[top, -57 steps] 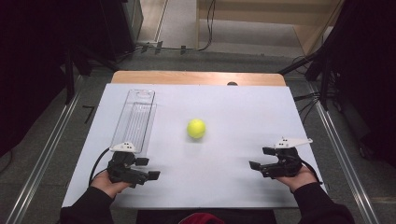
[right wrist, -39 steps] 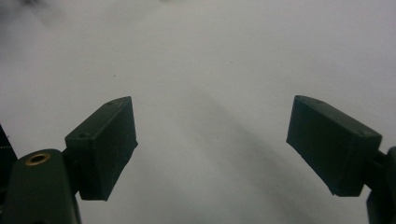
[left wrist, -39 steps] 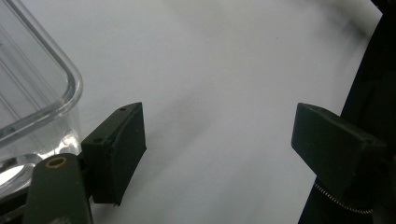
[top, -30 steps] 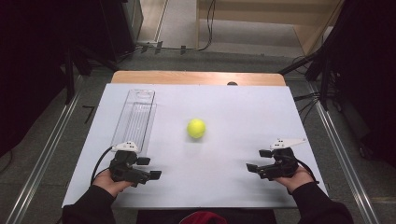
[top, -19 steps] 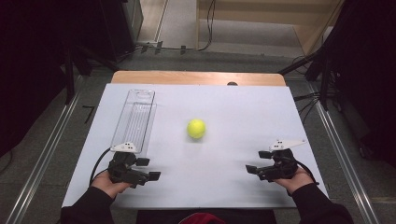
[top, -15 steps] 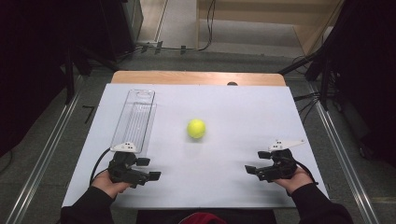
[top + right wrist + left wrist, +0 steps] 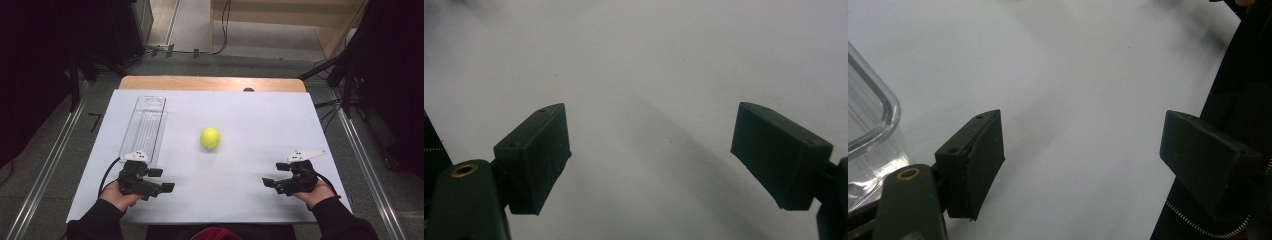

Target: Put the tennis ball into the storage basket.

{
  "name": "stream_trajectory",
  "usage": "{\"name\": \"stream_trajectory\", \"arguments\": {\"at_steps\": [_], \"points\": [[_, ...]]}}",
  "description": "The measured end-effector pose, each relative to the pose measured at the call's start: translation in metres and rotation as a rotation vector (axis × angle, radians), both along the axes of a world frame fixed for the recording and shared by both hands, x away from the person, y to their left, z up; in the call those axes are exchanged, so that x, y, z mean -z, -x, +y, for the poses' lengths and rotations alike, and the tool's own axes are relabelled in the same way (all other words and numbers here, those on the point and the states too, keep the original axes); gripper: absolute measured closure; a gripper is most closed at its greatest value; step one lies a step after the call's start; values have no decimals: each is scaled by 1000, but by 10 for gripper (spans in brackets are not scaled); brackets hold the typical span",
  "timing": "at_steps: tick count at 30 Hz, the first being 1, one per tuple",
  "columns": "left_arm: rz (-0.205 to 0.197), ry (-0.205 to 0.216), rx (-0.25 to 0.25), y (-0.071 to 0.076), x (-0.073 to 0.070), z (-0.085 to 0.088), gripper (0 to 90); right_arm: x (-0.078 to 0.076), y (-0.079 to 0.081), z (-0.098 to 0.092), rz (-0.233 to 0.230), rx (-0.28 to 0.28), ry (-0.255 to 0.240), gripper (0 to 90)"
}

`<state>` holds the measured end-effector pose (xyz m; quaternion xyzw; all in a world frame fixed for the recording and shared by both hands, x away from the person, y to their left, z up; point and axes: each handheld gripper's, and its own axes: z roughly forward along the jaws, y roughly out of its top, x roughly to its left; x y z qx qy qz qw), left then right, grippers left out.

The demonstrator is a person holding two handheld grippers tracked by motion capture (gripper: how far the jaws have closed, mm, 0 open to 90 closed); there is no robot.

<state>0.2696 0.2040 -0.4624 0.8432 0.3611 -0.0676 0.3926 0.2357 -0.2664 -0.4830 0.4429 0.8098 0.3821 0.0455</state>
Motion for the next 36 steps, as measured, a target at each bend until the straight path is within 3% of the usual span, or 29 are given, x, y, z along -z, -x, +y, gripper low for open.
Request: {"name": "stream_trajectory", "arguments": {"at_steps": [3,11,22,36], "points": [[-19,8,-5,-1,-3,-1,182,1,-1,0,5,-1,-1,139],[-17,27,-34,0,-7,-5,182,1,-1,0,5,-1,-2,139],[-50,23,-23,-1,-11,-20,182,1,0,1,3,-9,-3,139],[-79,-11,-4,-7,-11,-41,182,1,0,1,4,-8,3,139]]}}
